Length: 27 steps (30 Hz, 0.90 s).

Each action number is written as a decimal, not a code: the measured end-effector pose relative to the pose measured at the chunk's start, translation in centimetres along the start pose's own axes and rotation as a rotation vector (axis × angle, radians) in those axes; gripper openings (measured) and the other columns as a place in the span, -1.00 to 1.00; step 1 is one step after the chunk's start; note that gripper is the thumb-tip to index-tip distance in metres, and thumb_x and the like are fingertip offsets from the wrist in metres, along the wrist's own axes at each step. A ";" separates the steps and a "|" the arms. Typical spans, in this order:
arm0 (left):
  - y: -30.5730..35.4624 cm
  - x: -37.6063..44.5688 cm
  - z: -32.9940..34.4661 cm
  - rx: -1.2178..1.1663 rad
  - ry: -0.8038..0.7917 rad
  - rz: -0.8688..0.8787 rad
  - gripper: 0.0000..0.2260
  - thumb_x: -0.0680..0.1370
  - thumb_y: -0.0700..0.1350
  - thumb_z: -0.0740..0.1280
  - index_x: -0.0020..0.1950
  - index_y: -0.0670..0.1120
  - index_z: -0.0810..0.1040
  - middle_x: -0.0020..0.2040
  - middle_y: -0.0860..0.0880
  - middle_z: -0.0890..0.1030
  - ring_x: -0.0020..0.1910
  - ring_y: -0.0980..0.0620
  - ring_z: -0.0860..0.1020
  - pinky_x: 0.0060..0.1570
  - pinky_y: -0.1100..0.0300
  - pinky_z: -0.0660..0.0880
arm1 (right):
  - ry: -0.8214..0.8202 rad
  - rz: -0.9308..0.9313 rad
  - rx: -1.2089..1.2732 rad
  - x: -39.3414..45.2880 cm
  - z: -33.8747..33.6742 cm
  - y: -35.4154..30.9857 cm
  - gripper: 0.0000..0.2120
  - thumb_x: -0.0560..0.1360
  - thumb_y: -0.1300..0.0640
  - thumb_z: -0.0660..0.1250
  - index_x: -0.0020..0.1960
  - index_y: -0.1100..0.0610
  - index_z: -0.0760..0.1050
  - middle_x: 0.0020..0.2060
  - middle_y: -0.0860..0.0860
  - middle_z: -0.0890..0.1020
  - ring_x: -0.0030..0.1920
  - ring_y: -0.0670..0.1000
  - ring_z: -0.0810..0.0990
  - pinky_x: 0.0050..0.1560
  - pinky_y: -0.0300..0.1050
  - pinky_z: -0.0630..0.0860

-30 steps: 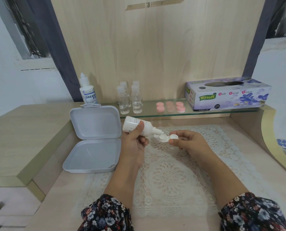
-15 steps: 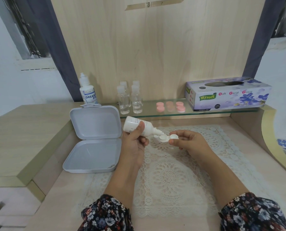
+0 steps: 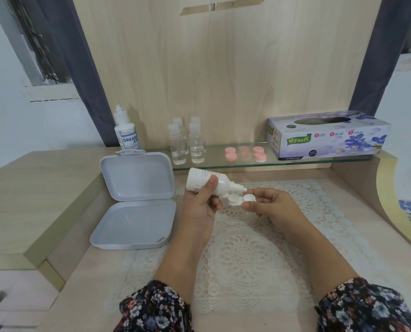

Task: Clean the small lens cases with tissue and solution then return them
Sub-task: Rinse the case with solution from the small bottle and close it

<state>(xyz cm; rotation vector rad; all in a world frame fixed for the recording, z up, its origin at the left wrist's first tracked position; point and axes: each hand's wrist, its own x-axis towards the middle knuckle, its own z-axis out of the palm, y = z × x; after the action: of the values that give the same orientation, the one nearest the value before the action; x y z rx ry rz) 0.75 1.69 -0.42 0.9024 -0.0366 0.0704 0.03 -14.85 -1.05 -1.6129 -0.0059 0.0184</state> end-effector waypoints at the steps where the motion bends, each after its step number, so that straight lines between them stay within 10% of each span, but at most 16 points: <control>1: 0.0 0.0 0.1 0.017 -0.010 0.003 -0.75 0.34 -0.11 0.43 -0.03 -0.12 0.50 -0.24 -0.05 0.62 -0.49 0.13 0.37 -0.49 0.31 0.37 | 0.001 0.000 -0.001 0.0 0.0 0.0 -0.77 0.34 0.27 0.53 -0.03 0.10 0.66 -0.30 0.03 0.66 -0.40 -0.15 0.50 -0.26 -0.33 0.43; 27: -0.8 0.6 -0.6 0.077 -0.031 0.041 -0.59 0.37 -0.14 0.52 0.12 -0.17 0.45 -0.14 -0.13 0.56 -0.47 0.09 0.39 -0.48 0.27 0.40 | -0.005 -0.007 0.004 0.1 -0.1 0.2 -0.75 0.34 0.26 0.53 0.00 0.13 0.65 -0.25 0.07 0.69 -0.32 -0.09 0.54 -0.27 -0.32 0.44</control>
<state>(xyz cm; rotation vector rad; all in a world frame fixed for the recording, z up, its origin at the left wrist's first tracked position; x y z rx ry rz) 1.38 1.72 -1.38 0.9796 -0.0822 0.0968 0.15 -14.91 -1.22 -1.6092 -0.0152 0.0174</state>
